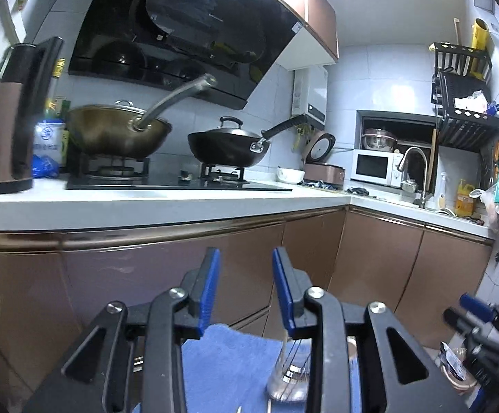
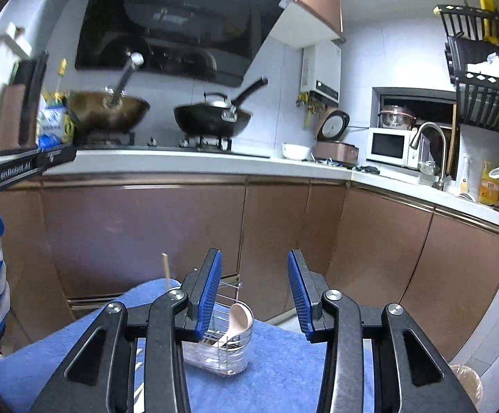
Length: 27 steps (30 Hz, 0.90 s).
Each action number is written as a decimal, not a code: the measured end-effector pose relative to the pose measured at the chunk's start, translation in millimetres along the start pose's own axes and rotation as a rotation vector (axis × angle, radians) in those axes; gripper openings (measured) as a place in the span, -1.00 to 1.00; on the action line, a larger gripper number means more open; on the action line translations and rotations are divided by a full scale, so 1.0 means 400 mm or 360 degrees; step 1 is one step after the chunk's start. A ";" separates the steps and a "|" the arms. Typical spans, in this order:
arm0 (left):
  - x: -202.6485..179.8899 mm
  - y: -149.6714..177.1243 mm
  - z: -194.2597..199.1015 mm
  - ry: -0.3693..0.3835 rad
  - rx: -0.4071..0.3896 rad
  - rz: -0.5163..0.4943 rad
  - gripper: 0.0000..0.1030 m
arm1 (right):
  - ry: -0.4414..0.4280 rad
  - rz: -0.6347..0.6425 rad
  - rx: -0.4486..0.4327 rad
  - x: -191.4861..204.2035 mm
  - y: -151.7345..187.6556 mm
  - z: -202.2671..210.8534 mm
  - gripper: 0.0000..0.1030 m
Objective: Organize utensils
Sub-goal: 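Carry chopstick and pink spoon over the clear holder while both grippers lower them in, then open both grippers and lift them away from the holder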
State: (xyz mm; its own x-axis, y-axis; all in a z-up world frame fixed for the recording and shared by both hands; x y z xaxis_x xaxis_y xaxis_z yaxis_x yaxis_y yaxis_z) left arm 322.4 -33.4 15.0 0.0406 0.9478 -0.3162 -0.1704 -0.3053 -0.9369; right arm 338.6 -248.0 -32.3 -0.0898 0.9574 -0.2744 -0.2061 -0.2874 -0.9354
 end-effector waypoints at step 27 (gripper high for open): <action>0.153 0.282 0.108 0.0056 0.0888 0.0026 -0.41 | -0.0192 -0.0333 0.0243 -0.010 0.167 0.239 -0.23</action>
State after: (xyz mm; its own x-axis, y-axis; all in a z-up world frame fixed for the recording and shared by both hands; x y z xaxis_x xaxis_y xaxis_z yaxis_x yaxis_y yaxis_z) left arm 263.3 -6.0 -103.5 0.0649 0.9368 -0.3438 -0.6661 -0.2159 -0.7139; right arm 232.2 -273.7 -72.4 -0.1432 0.9888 -0.0420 -0.3757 -0.0935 -0.9220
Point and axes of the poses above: each gripper's, at about its wrist camera, not at the fingertips, and z roughly against the way its jaws point, x to its left, y to its underside, the point moved 9 cm from there along -z, roughly the way its jaws point, and after that the axes turned 11 degrees about z, right-handed, at the moved point
